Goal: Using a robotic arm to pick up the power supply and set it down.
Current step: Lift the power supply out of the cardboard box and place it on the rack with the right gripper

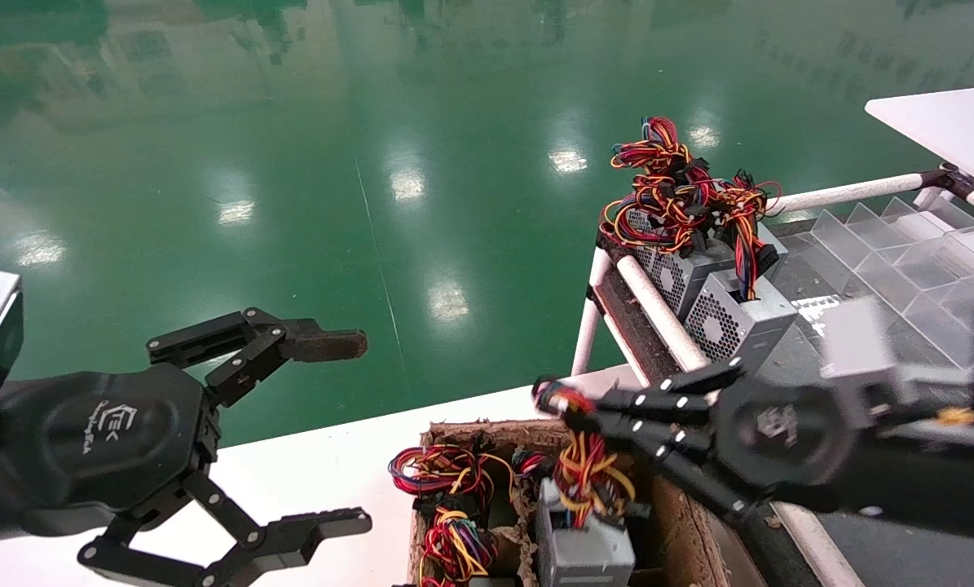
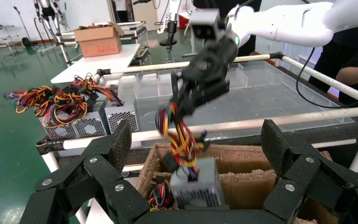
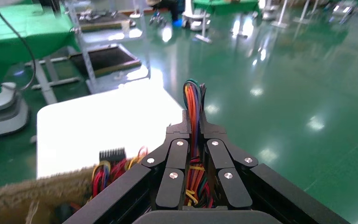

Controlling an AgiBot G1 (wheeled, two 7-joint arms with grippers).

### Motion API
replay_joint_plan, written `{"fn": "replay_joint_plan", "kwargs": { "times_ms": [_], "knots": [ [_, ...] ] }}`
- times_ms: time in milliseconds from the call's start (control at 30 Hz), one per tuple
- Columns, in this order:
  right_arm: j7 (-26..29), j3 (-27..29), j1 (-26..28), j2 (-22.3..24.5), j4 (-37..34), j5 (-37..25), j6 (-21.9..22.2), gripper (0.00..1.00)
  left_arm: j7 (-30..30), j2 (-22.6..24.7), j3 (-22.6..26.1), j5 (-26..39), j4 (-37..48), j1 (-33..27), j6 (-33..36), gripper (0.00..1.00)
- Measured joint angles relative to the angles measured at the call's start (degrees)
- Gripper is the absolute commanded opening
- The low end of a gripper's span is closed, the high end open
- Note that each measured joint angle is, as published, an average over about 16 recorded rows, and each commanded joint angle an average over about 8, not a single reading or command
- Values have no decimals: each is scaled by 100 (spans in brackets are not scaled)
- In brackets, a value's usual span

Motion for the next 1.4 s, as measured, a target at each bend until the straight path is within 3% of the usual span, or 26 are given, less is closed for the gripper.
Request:
{"fn": "replay_joint_plan", "kwargs": {
  "times_ms": [267,533,1000,1400],
  "knots": [
    [72,429,-59,469,441,505,202,0,1,-1,1,-1,0,0,-1,100],
    [-2,767,88,879,348,775,207,0,1,-1,3,-2,0,-1,-1,100],
    [-371,1040,484,1466,-583,675,-44,0,3,-2,5,-4,0,-1,-2,100],
    [-821,1115,496,2023,-1601,429,-278,0,4,-3,7,-5,0,-2,-3,100]
  ]
}}
